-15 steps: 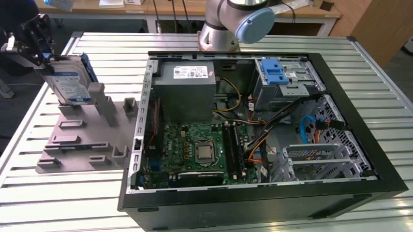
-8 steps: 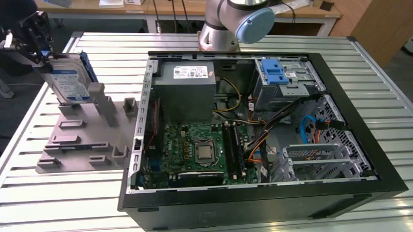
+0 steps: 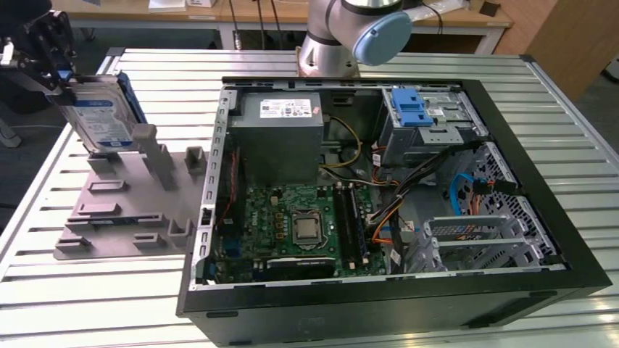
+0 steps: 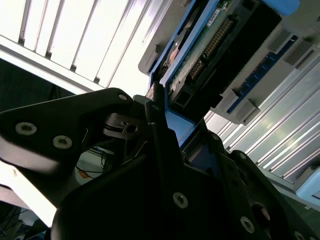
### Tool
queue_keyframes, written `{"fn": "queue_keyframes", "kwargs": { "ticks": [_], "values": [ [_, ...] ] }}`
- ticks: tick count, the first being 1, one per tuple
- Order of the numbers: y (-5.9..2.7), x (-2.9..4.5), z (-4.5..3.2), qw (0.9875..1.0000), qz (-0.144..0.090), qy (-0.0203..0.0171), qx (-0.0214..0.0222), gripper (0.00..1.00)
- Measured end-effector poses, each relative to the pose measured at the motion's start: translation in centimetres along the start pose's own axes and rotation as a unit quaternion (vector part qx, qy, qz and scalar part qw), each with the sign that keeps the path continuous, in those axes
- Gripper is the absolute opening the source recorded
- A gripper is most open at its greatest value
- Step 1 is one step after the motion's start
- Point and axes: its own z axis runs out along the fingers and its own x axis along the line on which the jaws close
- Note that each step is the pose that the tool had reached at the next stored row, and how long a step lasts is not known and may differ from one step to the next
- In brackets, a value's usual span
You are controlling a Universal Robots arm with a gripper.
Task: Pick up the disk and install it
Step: 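Pick up the disk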
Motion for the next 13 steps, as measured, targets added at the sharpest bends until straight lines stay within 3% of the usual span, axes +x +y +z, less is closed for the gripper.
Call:
{"fn": "queue_keyframes", "kwargs": {
  "ticks": [13],
  "values": [
    [0.04, -0.01, -1.38, 1.0000, 0.000, -0.0001, 0.0001, 0.36]
  ]
}}
